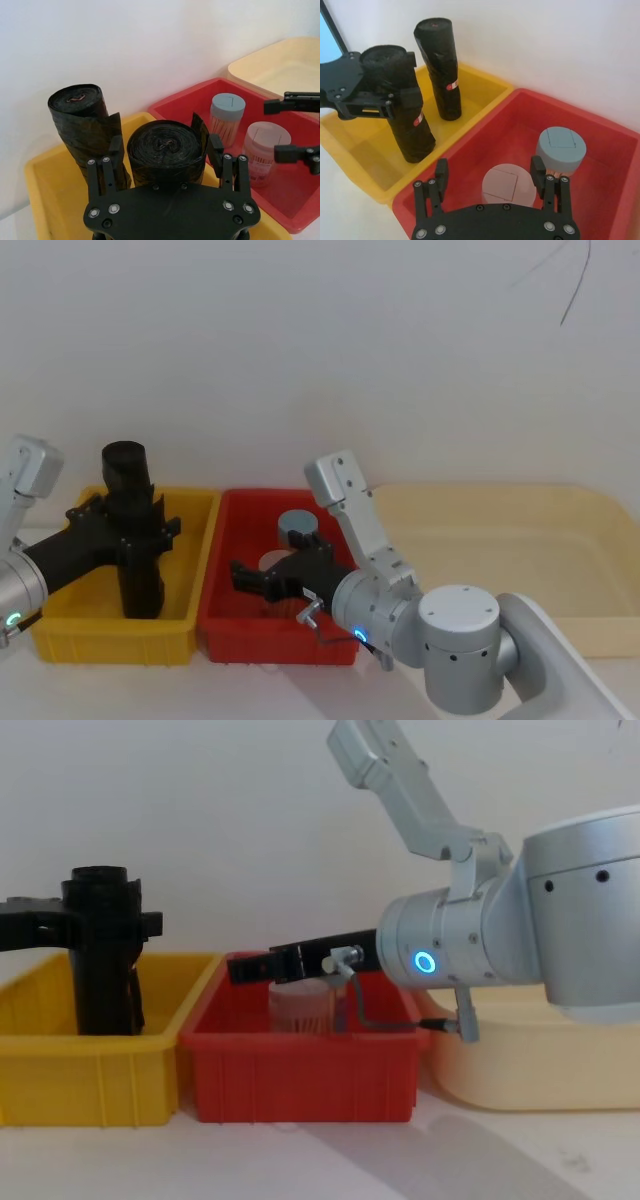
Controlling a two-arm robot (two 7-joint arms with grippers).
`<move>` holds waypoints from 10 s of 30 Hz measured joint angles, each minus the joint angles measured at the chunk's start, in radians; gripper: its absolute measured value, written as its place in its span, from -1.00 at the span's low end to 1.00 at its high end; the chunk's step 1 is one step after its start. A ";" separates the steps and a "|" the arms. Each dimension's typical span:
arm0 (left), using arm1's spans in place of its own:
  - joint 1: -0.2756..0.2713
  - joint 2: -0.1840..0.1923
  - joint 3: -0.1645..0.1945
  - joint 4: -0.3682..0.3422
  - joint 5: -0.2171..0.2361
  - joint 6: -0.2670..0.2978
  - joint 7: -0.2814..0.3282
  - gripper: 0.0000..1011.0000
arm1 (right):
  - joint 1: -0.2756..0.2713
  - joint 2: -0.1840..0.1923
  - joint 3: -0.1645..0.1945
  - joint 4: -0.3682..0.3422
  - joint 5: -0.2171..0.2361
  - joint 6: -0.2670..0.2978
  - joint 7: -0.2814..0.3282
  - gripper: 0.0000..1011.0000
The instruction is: Pick up the garbage bag with the one hand and transfer it to the other hand.
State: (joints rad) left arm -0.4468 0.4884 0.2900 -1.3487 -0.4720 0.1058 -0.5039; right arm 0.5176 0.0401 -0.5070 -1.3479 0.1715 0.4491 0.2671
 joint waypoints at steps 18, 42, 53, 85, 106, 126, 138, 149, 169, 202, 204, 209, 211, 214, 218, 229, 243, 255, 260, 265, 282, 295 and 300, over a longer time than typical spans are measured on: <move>-0.006 -0.001 0.004 0.007 -0.002 -0.001 -0.006 0.98 | 0.049 -0.020 0.007 0.086 -0.018 -0.008 0.017 0.99; -0.007 -0.001 0.005 0.009 -0.002 -0.001 -0.007 0.98 | 0.068 0.007 0.002 0.102 -0.026 0.037 0.074 0.99; -0.007 -0.001 0.005 0.009 -0.002 0.000 -0.007 0.88 | 0.072 0.016 -0.004 0.111 -0.029 0.041 0.086 0.94; -0.008 0.000 0.005 0.005 0.000 0.000 0.004 0.02 | 0.074 0.023 -0.007 0.112 -0.033 0.041 0.095 0.32; -0.108 -0.017 -0.001 -0.061 0.061 -0.054 0.047 0.02 | 0.034 0.052 0.053 -0.104 -0.002 -0.031 0.065 0.32; -0.355 -0.167 0.086 0.101 0.049 -0.184 -0.083 0.02 | -0.033 0.131 0.179 -0.367 -0.049 -0.030 -0.062 0.32; -0.507 -0.319 0.141 0.352 -0.007 -0.287 -0.220 0.02 | -0.118 0.183 0.280 -0.473 -0.085 0.016 -0.138 0.32; -0.689 -0.496 0.167 0.743 -0.103 -0.417 -0.400 0.02 | -0.196 0.222 0.355 -0.504 -0.092 0.090 -0.156 0.32; -0.863 -0.645 0.202 1.123 -0.217 -0.544 -0.560 0.02 | -0.247 0.238 0.398 -0.479 -0.066 0.127 -0.119 0.98; -0.904 -0.680 0.211 1.213 -0.244 -0.573 -0.599 0.02 | -0.084 0.231 0.252 -0.424 -0.185 -0.046 -0.047 0.98; -0.904 -0.680 0.211 1.214 -0.244 -0.573 -0.599 0.02 | -0.073 0.229 0.243 -0.413 -0.191 -0.047 -0.044 0.98; -0.905 -0.681 0.211 1.216 -0.245 -0.574 -0.600 0.02 | -0.033 0.218 0.219 -0.370 -0.213 -0.053 -0.036 0.98; -0.905 -0.681 0.211 1.217 -0.245 -0.574 -0.600 0.02 | -0.023 0.215 0.214 -0.360 -0.219 -0.054 -0.035 0.98; -0.905 -0.681 0.211 1.217 -0.245 -0.575 -0.600 0.02 | -0.002 0.208 0.204 -0.337 -0.228 -0.055 -0.033 0.98; -0.906 -0.682 0.211 1.218 -0.246 -0.575 -0.600 0.02 | 0.028 0.195 0.193 -0.301 -0.242 -0.058 -0.032 0.98; -0.907 -0.682 0.211 1.219 -0.246 -0.575 -0.601 0.02 | 0.075 0.173 0.178 -0.244 -0.262 -0.059 -0.031 0.90; -0.907 -0.682 0.211 1.219 -0.245 -0.575 -0.601 0.02 | 0.098 0.163 0.171 -0.216 -0.272 -0.059 -0.030 0.17; -0.907 -0.682 0.211 1.219 -0.245 -0.575 -0.601 0.02 | 0.105 0.159 0.169 -0.208 -0.274 -0.059 -0.030 0.02; -0.907 -0.682 0.211 1.219 -0.245 -0.575 -0.601 0.02 | 0.107 0.159 0.168 -0.206 -0.275 -0.059 -0.030 0.02; -0.907 -0.682 0.211 1.219 -0.245 -0.575 -0.601 0.16 | 0.108 0.158 0.167 -0.205 -0.275 -0.059 -0.030 0.02; -0.907 -0.682 0.211 1.219 -0.245 -0.575 -0.601 0.98 | 0.096 0.155 0.192 -0.214 -0.284 -0.043 -0.054 0.02; -0.907 -0.682 0.211 1.219 -0.245 -0.575 -0.601 0.98 | 0.075 0.162 0.256 -0.232 -0.319 -0.010 -0.134 0.02; -0.907 -0.682 0.211 1.219 -0.245 -0.575 -0.601 0.98 | 0.080 0.169 0.285 -0.210 -0.337 -0.007 -0.171 0.02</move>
State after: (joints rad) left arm -1.3533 -0.1938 0.5008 -0.1295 -0.7174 -0.4691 -1.1047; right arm 0.5978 0.2090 -0.2217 -1.5581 -0.1657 0.4416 0.0958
